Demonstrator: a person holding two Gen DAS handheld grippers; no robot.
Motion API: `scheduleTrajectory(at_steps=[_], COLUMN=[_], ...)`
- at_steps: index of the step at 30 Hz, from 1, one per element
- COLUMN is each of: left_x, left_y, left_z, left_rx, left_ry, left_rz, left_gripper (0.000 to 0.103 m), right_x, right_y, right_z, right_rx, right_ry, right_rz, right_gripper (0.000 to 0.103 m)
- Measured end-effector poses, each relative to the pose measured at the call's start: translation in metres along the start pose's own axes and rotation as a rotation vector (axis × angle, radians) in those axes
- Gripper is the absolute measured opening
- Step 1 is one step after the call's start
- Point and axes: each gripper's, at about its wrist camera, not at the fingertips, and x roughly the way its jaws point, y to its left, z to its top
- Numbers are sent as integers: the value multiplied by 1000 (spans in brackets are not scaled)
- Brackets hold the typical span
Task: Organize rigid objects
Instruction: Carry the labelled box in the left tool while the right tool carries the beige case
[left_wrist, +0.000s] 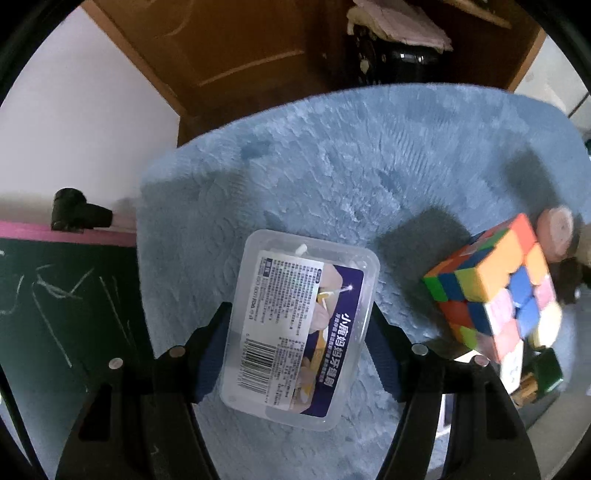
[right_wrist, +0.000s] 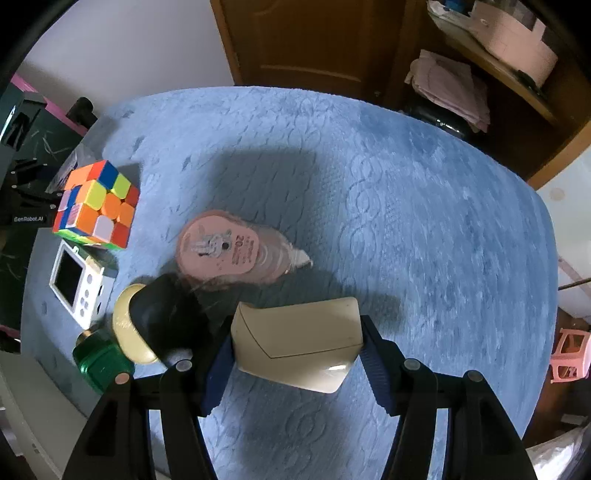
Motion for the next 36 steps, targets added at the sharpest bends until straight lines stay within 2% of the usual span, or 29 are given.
scheduleTrajectory(at_steps=[9, 18, 23, 28, 30, 33, 36], left_x=[-69, -166, -208, -223, -223, -216, -203], left_y=[16, 10, 0, -19, -29, -44, -56], left_z=[-26, -74, -112, -151, -166, -188, -208], left_rx=[-63, -61, -53, -19, 7, 40, 60], left_ry=[-85, -200, -241, -246, -244, -215, -160], left_rz=[-30, -81, -143, -200, -200, -220, -275], left_gripper=[71, 72, 71, 72, 72, 72, 72], right_x=[-39, -128, -187, -226, -236, -240, -235], right_y=[-1, 13, 34, 59, 71, 88, 105], right_z=[-21, -41, -67, -106, -123, -149, -173], right_rx=[55, 97, 114, 139, 145, 153, 160], right_ry=[-43, -179, -272, -334, -346, -343, -317], right_rz=[2, -3, 8, 20, 30, 52, 55], right_gripper=[63, 63, 63, 63, 63, 63, 63])
